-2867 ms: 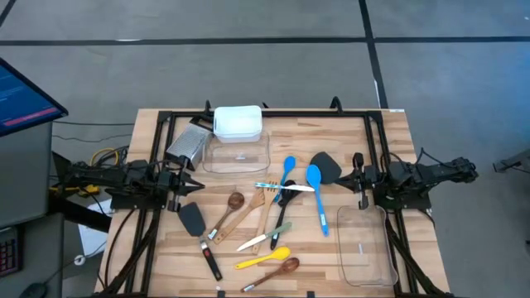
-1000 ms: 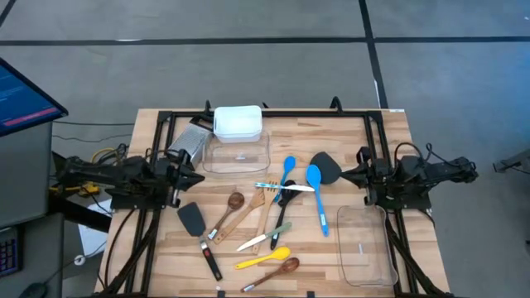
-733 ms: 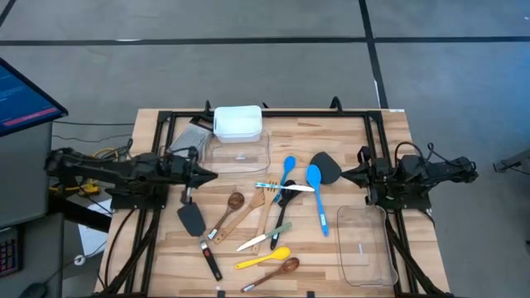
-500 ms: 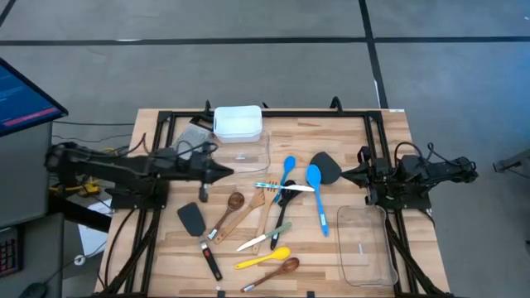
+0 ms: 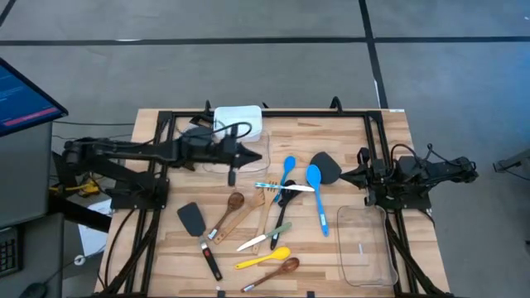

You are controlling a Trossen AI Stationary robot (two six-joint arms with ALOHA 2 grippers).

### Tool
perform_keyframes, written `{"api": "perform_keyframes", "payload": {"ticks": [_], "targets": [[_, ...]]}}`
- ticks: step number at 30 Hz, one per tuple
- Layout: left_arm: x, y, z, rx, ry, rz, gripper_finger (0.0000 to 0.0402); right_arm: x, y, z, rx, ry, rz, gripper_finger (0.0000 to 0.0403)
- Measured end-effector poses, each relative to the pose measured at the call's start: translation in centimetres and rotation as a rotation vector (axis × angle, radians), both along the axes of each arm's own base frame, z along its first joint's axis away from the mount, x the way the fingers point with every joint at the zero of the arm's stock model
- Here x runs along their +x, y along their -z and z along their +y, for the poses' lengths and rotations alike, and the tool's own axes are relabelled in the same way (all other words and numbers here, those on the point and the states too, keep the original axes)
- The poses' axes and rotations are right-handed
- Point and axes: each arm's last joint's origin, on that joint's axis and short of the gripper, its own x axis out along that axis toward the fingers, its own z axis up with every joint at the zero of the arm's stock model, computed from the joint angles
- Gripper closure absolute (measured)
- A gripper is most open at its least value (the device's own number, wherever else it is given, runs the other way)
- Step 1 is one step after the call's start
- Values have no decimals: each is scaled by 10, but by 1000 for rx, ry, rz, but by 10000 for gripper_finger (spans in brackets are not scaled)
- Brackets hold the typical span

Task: Pick & Place Kitchen Items
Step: Put the blue patterned table knife into the white bin

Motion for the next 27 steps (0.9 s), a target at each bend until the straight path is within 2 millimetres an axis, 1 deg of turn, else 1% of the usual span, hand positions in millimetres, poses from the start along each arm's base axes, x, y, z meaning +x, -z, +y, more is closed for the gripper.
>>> {"api": "perform_keyframes", "payload": {"ticks": [3, 6, 11, 14, 17, 21, 24, 27], "targets": [[16, 6, 11, -32, 9, 32, 394, 0, 0, 0, 0, 0, 0, 403], [37, 14, 20, -48, 21, 69, 394, 0, 0, 0, -1, 3, 2, 403], [73, 25, 27, -70, 68, 124, 394, 0, 0, 0, 0, 9, 3, 403], [88, 29, 30, -86, 73, 188, 394, 0, 1, -1, 0, 27, 6, 403], [101, 30, 32, -100, 71, 243, 394, 0, 1, -1, 0, 31, 8, 403], [113, 35, 35, -118, 70, 315, 394, 0, 1, -2, -1, 40, 11, 403], [117, 40, 35, -133, 69, 374, 394, 0, 1, -1, -1, 40, 12, 403], [118, 52, 32, -150, 75, 452, 394, 0, 2, -1, -2, 40, 16, 403]]}}
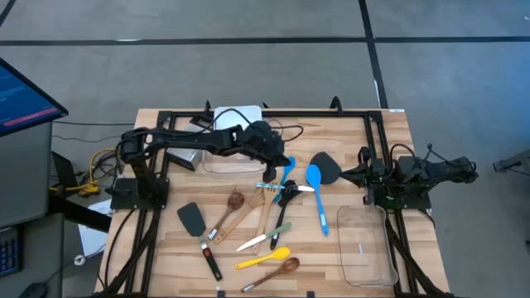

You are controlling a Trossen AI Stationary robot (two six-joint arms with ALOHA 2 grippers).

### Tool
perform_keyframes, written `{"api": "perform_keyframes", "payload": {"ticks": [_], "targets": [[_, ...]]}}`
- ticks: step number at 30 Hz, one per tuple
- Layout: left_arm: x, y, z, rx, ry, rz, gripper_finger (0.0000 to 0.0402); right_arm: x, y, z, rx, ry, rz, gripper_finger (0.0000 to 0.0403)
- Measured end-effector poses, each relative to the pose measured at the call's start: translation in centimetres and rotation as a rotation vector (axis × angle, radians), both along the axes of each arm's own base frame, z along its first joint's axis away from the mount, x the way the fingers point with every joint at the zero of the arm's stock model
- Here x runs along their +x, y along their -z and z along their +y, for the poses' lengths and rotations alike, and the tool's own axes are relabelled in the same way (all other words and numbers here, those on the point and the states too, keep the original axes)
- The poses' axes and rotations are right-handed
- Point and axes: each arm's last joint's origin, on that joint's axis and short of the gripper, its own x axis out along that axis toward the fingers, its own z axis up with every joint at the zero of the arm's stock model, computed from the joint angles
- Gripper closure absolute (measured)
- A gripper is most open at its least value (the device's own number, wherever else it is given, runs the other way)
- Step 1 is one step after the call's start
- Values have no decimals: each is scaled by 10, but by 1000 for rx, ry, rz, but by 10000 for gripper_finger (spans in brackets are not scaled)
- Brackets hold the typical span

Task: Pick & Place Kitchen Items
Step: Put the blue patterned table knife into the white bin

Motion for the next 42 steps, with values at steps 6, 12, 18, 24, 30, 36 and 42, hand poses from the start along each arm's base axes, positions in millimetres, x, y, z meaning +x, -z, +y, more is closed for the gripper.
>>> {"api": "perform_keyframes", "payload": {"ticks": [6, 12, 18, 24, 30, 36, 42], "targets": [[2, 18, -10, -18, 25, 94, 394, 0, 1, 0, -3, 1, 11, 403], [4, 20, -19, 13, 28, 102, 394, 0, 1, 0, -3, 1, 14, 403], [4, 17, -26, 85, 72, 93, 383, 0, 2, 0, -4, 1, 17, 403], [5, 17, -37, 97, 103, 90, 357, 0, 4, 0, -9, 1, 38, 403], [4, 19, -44, 67, 102, 123, 319, 0, 4, 0, -9, 1, 39, 403], [1, 24, -50, 67, 101, 158, 274, 0, 4, 0, -9, 1, 38, 403], [-5, 39, -51, 105, 59, 205, 240, 0, 4, 0, -9, 1, 38, 403]]}}
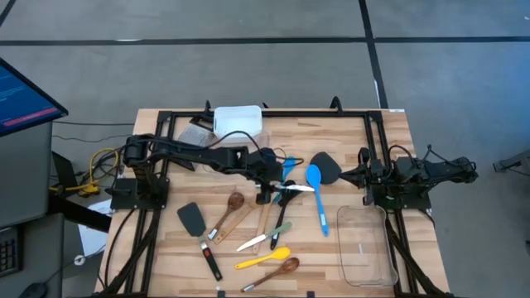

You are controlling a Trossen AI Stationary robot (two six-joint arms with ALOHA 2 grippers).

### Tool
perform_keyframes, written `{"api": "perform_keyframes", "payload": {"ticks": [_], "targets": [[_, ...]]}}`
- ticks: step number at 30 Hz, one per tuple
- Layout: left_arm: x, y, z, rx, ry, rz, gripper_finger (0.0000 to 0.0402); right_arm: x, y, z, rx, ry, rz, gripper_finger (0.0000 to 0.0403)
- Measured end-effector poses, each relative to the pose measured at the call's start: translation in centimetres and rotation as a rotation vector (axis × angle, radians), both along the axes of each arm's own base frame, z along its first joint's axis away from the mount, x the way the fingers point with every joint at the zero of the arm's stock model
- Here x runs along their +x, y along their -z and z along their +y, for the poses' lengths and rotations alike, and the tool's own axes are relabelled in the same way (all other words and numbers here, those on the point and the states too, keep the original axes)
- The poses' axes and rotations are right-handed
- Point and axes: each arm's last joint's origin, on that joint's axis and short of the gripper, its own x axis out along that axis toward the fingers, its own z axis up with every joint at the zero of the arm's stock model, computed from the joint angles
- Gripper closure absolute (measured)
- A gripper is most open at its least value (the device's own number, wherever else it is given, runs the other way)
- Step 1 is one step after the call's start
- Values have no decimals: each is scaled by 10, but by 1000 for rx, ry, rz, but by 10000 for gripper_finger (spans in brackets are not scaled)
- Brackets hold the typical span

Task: Pick & Place Kitchen Items
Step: Put the blue patterned table knife into the white bin

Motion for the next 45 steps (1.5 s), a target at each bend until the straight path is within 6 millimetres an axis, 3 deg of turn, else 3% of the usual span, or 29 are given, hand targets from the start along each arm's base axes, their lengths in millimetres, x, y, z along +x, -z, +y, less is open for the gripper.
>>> {"api": "perform_keyframes", "payload": {"ticks": [4, 16, 27, 45], "targets": [[-5, 12, 0, -10, -41, 19, 234, 0, 0, 0, 0, 0, 0, 403], [-6, 19, 0, -3, -97, -47, 236, 0, 0, 0, -1, 0, 0, 403], [10, -5, 4, -8, -103, -348, 247, 0, 0, 0, -2, -1, 0, 403], [23, -50, 7, 15, -166, -740, 321, 0, 0, 0, -51, -4, 2, 403]]}}
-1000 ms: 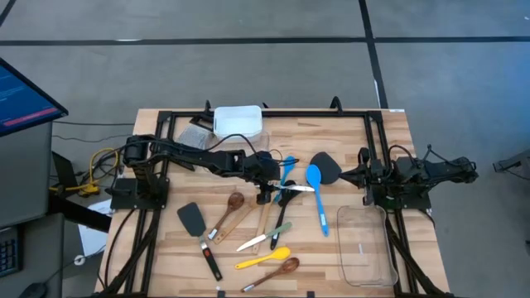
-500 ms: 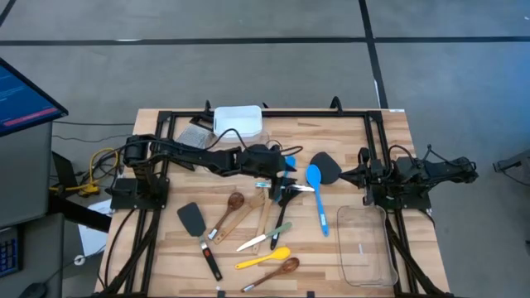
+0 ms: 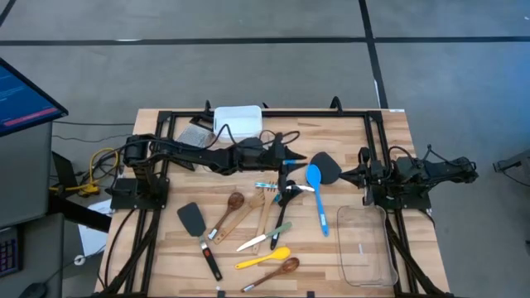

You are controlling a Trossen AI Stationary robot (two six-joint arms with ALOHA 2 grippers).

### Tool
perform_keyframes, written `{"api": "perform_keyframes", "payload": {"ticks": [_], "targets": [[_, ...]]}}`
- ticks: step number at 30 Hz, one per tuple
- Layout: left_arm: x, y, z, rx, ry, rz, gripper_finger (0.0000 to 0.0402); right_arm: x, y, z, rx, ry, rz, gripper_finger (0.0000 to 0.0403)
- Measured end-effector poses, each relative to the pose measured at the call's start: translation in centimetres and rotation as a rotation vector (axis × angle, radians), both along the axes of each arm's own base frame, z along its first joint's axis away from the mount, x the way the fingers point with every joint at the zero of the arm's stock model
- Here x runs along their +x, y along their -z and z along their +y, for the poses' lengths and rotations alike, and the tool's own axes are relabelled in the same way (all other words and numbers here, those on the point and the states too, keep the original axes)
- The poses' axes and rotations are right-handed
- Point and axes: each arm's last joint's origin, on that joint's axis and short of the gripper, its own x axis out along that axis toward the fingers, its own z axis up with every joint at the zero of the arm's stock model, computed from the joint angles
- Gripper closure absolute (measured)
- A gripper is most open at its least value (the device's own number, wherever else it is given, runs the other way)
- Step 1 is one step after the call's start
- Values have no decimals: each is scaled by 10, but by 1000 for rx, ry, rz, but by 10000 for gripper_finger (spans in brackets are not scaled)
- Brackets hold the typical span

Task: Pick & Place Kitchen Items
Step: Put the blue patterned table knife into the white bin

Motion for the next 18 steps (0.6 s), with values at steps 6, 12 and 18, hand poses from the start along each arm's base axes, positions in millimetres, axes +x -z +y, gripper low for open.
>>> {"api": "perform_keyframes", "payload": {"ticks": [6, 12, 18], "targets": [[0, 0, -1, -12, 3, 1, 325, 0, 0, 0, 0, 0, 0, 403], [0, 1, 0, -55, 26, 5, 325, 0, 0, 0, 0, 0, 0, 403], [-1, 0, 16, -74, 21, 14, 325, 0, 0, 0, 0, 0, 0, 403]]}}
